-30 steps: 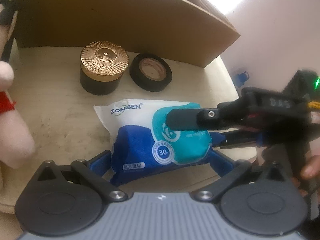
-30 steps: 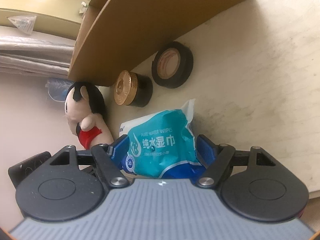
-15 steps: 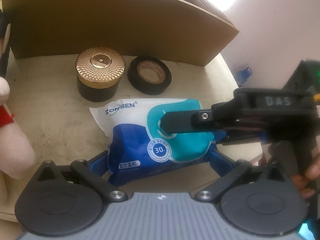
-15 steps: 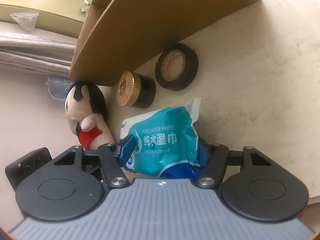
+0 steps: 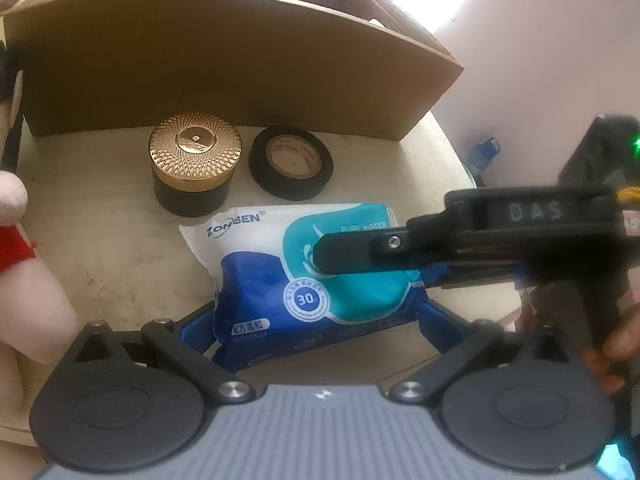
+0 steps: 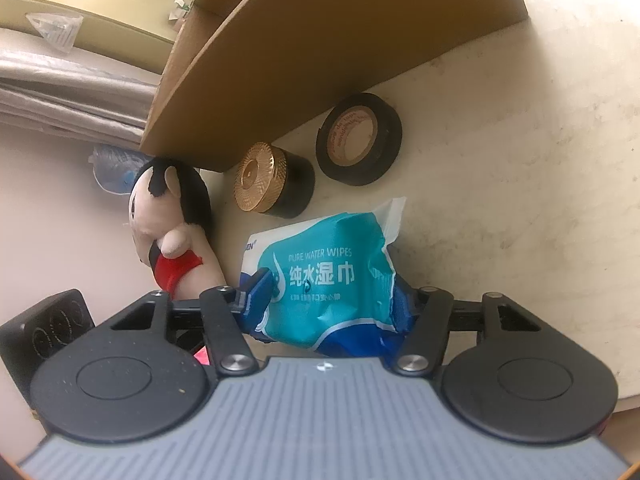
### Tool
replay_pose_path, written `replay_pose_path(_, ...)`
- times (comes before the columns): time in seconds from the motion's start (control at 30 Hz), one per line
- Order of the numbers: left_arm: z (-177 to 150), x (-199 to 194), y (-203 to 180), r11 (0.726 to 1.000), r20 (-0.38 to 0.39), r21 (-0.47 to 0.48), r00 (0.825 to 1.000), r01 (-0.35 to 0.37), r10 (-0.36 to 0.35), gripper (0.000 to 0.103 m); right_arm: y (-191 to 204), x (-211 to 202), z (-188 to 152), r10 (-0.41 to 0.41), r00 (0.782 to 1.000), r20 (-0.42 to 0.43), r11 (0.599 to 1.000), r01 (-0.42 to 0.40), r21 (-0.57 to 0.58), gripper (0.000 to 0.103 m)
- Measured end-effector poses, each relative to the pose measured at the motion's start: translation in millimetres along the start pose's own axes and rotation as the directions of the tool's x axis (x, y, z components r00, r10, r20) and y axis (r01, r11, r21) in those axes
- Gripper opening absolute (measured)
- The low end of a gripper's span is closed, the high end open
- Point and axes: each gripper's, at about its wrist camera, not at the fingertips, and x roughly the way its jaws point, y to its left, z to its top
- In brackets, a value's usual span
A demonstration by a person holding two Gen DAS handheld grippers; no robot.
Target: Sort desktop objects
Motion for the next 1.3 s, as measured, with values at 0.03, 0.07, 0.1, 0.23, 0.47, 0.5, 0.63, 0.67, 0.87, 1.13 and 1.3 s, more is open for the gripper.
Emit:
replay_pose_path(0.03, -0.7, -1.1, 0.0, 1.000, 0.002, 0.001, 1.000, 0.000, 0.000, 0.103, 0.6, -0.5, -0.4, -0.003, 1.000, 0.002, 1.000, 0.003, -0.004, 0.058)
replay_pose_path(0.07, -1.1, -1.7, -0.7, 1.000, 0.003, 0.003, 1.000, 0.000, 0.000, 0.103, 1.3, -1.0, -0.7, -0.005, 1.000, 0.004, 1.000, 0.005, -0.007, 0.058)
replay_pose_path(0.1, -1.3, -1.9, -0.5, 1.000, 0.004, 0.002, 1.000, 0.000, 0.000, 0.103, 2.6, -1.6, -1.3, -0.009, 1.000, 0.007, 1.000, 0.009, -0.015, 0.058)
replay_pose_path(0.23, -3.8, -6.0, -1.1, 1.000, 0.011, 0.004, 1.000, 0.003, -0.003, 0.102, 7.9, -3.3, -3.9, -0.024, 1.000, 0.016, 0.999, 0.025, -0.041, 0.057)
replay_pose_path(0.47, -7.1, -15.9, -3.7, 1.000, 0.027, 0.015, 1.000, 0.005, -0.006, 0.102, 19.4, -9.5, -8.8, -0.040, 0.999, 0.035, 0.995, 0.043, -0.089, 0.056)
replay_pose_path(0.5, -7.5, -17.3, -4.3, 1.000, 0.029, 0.016, 1.000, 0.004, -0.005, 0.102, 21.6, -10.5, -9.8, -0.042, 0.998, 0.039, 0.994, 0.046, -0.099, 0.056)
replay_pose_path(0.63, -8.1, -23.8, -7.5, 1.000, 0.042, 0.020, 0.999, -0.001, 0.001, 0.102, 29.1, -15.0, -12.2, -0.046, 0.998, 0.052, 0.990, 0.052, -0.129, 0.056)
replay_pose_path(0.67, -8.1, -25.9, -8.4, 1.000, 0.046, 0.020, 0.999, -0.002, 0.001, 0.102, 30.8, -16.2, -12.4, -0.046, 0.997, 0.055, 0.990, 0.053, -0.134, 0.056)
replay_pose_path(0.87, -6.8, -41.0, -14.1, 0.999, 0.083, 0.030, 0.997, -0.012, 0.009, 0.102, 42.9, -26.9, -13.3, -0.038, 0.996, 0.078, 0.984, 0.051, -0.171, 0.056)
replay_pose_path(1.13, 6.8, -68.8, -20.5, 0.998, 0.156, 0.047, 0.987, -0.030, 0.022, 0.102, 65.4, -41.8, -5.1, 0.001, 0.993, 0.119, 0.975, 0.026, -0.222, 0.056)
replay_pose_path(1.3, 25.2, -86.8, -26.6, 0.995, 0.223, 0.079, 0.974, -0.063, 0.044, 0.102, 86.1, -53.9, 10.8, 0.032, 0.987, 0.155, 0.961, 0.012, -0.275, 0.055)
